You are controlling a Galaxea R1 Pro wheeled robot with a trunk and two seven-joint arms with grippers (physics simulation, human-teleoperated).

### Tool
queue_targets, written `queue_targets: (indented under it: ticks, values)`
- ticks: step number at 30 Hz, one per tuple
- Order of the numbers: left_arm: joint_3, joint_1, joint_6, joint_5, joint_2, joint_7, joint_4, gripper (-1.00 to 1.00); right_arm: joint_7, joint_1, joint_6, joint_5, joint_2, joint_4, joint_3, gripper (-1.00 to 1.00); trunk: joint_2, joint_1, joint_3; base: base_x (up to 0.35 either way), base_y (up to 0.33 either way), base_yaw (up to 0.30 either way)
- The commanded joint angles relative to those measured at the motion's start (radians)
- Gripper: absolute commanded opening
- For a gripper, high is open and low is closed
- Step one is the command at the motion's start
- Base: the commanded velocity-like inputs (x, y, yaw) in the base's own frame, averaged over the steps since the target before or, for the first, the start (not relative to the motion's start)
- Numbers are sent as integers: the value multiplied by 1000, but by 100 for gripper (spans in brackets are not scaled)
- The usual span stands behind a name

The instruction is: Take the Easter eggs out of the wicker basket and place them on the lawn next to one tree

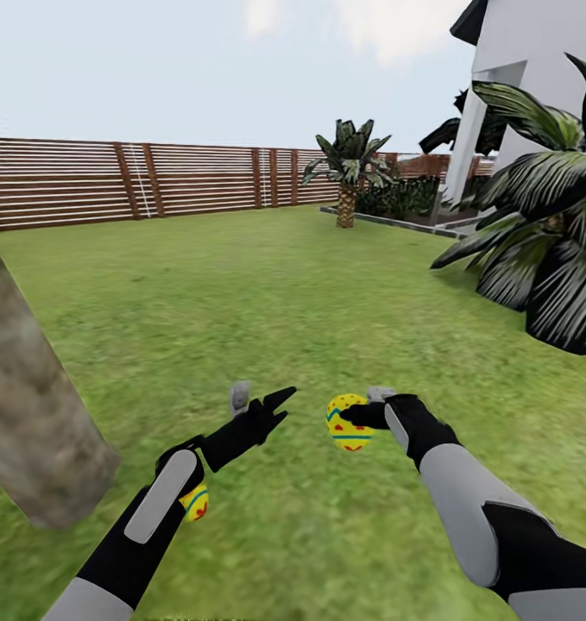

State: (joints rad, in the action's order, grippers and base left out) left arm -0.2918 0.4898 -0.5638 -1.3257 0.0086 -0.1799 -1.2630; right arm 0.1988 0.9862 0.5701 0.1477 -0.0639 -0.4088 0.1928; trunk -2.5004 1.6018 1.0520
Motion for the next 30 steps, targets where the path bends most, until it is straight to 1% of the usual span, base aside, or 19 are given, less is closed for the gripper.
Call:
queue_targets:
  ticks: [1, 3, 4, 5, 6, 10, 22, 25, 30]
  values:
    - [-1, 1, -2, -4, 1, -1, 0, 100, -18, 0, 5, 25, -18, -2, -4, -100, 0, 0, 2, 5, -4, 254]
    - [-1, 1, -2, -4, 1, -1, 0, 100, -61, 0, 5, 63, -50, -2, -61, -100, 0, 0, 4, 2, -2, 210]
    - [-1, 1, -2, -4, 1, -1, 0, 100, -71, 0, 5, 72, -60, -2, -88, -100, 0, 0, 5, 1, -1, 186]
    - [-1, 1, -2, -4, 1, -1, 0, 100, -77, 0, 4, 76, -65, -2, -107, -100, 0, 0, 6, 0, 0, 179]
    - [-1, 1, -2, -4, 1, -1, 0, 100, -79, 0, 5, 78, -69, -1, -114, -100, 0, 0, 8, 0, 0, 176]
    - [-1, 1, -2, -4, 1, -1, 0, 100, -82, 0, 4, 81, -75, -1, -120, -100, 0, 0, 13, 0, 0, 174]
    - [-1, 1, -2, -10, 0, -1, 0, 100, -82, 0, 5, 81, -77, 14, -122, -100, 0, 0, 29, 0, -15, 174]
    - [-1, 1, -2, -3, -27, -1, 2, 100, -82, 0, 4, 81, -78, 16, -122, -100, 0, 0, 33, 38, -245, 179]
    - [-1, 1, -2, -4, -30, -1, 2, 100, -82, -1, 4, 82, -79, 16, -122, -100, 0, 0, 39, 161, -284, 198]
